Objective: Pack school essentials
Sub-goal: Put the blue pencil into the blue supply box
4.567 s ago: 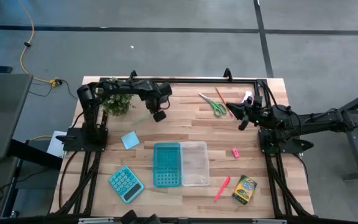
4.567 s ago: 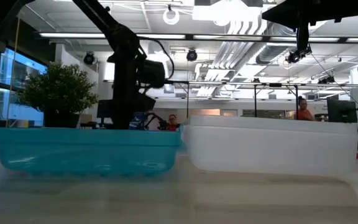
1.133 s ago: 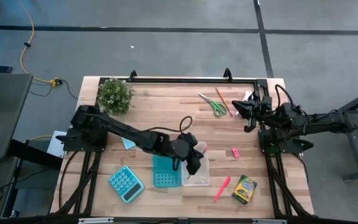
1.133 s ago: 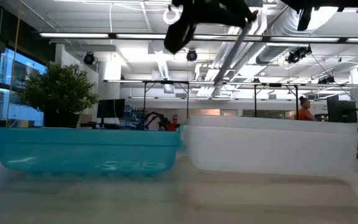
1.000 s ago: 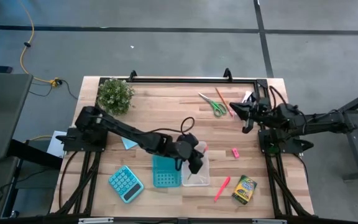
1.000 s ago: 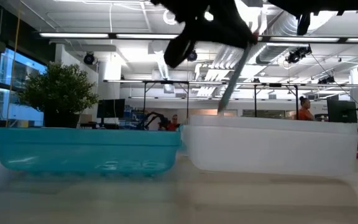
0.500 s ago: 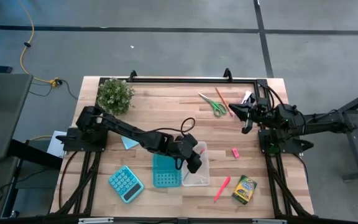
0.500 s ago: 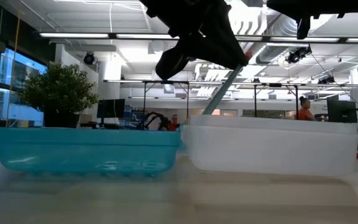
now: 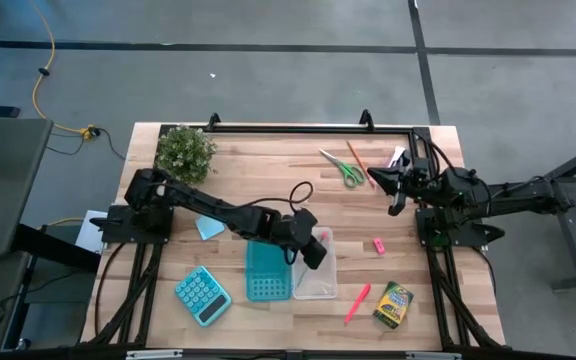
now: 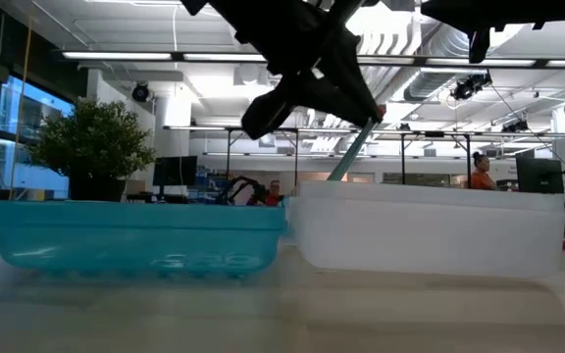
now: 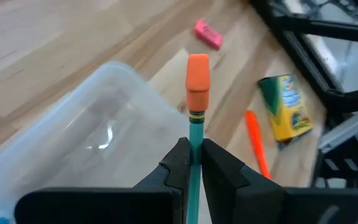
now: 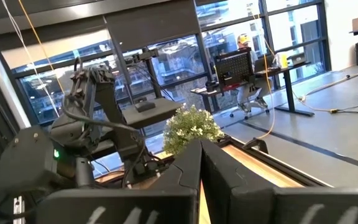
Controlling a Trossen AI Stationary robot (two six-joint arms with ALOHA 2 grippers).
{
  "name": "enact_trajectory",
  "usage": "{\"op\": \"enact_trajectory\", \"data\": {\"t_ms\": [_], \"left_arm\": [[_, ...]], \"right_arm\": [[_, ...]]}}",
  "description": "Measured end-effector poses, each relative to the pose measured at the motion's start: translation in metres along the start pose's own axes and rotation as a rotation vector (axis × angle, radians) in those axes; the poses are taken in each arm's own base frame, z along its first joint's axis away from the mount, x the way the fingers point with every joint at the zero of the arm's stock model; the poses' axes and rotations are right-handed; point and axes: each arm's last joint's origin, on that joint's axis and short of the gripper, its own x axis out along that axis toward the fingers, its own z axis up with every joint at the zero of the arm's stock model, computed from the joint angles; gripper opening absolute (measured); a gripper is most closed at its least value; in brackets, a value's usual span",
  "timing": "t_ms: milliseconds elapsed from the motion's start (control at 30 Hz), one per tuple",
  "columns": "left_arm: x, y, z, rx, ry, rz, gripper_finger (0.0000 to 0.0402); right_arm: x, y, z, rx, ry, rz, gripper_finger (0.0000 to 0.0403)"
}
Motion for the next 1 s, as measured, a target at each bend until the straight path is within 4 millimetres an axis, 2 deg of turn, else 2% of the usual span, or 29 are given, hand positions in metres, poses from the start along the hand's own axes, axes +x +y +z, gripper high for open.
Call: {"op": "enact_trajectory", "data": {"t_ms": [367, 667, 1000], "left_arm": [[0.007, 0.012, 0.01, -0.051, 0.035, 0.007, 0.0024], [0.023, 0.016, 0.006, -0.049, 0.041, -0.008, 0.0024], [0.027, 0.02, 0.003, -0.053, 0.096, -0.012, 0.0024]], "right_arm": [[0.0, 0.0, 0.0, 0.001, 0.001, 0.0, 0.0], [0.0, 0.0, -0.001, 0.028, 0.005, -0.001, 0.0], [0.001, 0.0, -0.002, 0.026, 0.01, -0.002, 0.0]]}}
